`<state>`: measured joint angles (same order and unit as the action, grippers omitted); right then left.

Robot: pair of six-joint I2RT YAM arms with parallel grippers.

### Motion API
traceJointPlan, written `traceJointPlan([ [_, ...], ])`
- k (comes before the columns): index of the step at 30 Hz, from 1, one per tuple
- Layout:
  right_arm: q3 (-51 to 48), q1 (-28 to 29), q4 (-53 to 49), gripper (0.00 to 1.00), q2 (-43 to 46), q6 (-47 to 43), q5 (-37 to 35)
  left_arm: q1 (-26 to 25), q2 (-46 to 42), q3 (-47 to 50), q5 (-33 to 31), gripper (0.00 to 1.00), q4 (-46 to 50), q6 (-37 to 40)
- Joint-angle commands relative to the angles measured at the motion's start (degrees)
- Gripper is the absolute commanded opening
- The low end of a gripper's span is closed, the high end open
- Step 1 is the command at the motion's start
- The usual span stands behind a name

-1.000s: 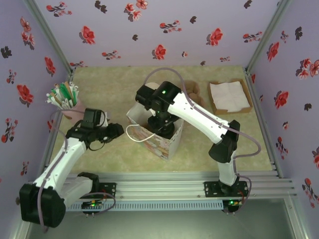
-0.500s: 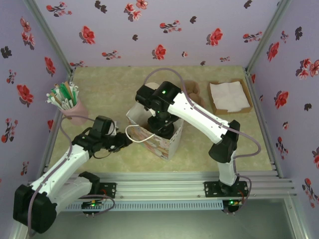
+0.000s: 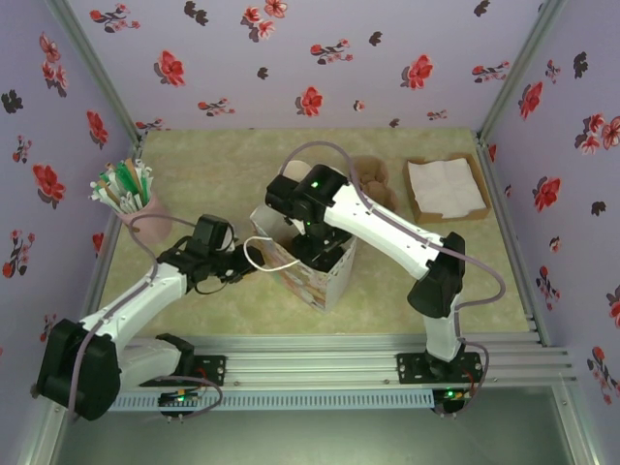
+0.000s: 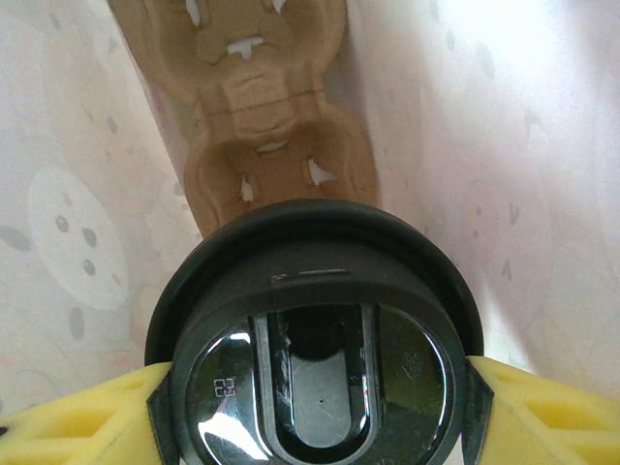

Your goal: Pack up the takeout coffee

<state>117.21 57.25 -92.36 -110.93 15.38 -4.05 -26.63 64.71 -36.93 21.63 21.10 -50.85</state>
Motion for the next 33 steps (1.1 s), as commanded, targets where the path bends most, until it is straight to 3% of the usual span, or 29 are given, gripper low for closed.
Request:
traceJointPlan([
  [1,-0.3,-0.2,-1.0,0.69,2.3,-1.1,0.8,-0.1,1.0,-1.7,-1.3,0.33,-1.9,0.8],
  [33,-9.7,-1.0,7.9,0.68,5.8,-2.6,2.0,0.3,3.7,-2.9,-1.6,0.33,-3.3,1.6],
])
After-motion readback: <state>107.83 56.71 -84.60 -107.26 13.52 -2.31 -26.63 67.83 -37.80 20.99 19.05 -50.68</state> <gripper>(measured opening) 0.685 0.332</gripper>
